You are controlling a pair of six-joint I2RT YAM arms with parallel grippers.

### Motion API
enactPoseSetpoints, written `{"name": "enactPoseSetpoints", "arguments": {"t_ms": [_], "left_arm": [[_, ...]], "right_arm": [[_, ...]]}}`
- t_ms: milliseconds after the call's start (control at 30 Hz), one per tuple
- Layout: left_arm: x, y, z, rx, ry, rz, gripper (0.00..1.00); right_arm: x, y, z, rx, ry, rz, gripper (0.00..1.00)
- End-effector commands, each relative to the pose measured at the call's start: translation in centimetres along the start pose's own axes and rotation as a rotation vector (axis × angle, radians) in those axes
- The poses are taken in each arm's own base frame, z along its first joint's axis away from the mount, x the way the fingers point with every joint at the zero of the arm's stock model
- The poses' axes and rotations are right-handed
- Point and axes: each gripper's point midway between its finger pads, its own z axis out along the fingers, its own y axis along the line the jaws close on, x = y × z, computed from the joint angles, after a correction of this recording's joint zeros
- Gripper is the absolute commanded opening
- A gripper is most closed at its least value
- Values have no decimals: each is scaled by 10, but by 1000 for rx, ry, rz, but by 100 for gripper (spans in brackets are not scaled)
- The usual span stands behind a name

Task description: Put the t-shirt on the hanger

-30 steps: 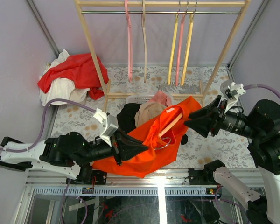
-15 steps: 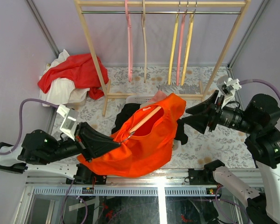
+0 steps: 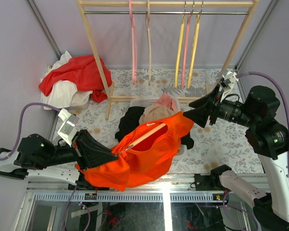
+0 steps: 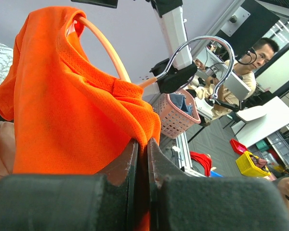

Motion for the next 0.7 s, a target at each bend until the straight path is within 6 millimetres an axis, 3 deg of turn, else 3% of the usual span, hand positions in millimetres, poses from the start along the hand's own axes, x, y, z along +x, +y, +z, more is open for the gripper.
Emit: {"name": "enactPoseSetpoints", "arguments": {"t_ms": [0, 667], "left_arm": [[-6, -53, -20, 251, 49, -102, 0], [-6, -75, 0, 302, 73, -96, 0]], "right_arm": [[-20, 32, -3, -173, -67, -81, 61], [3, 66, -5, -409, -9, -77, 64]]}}
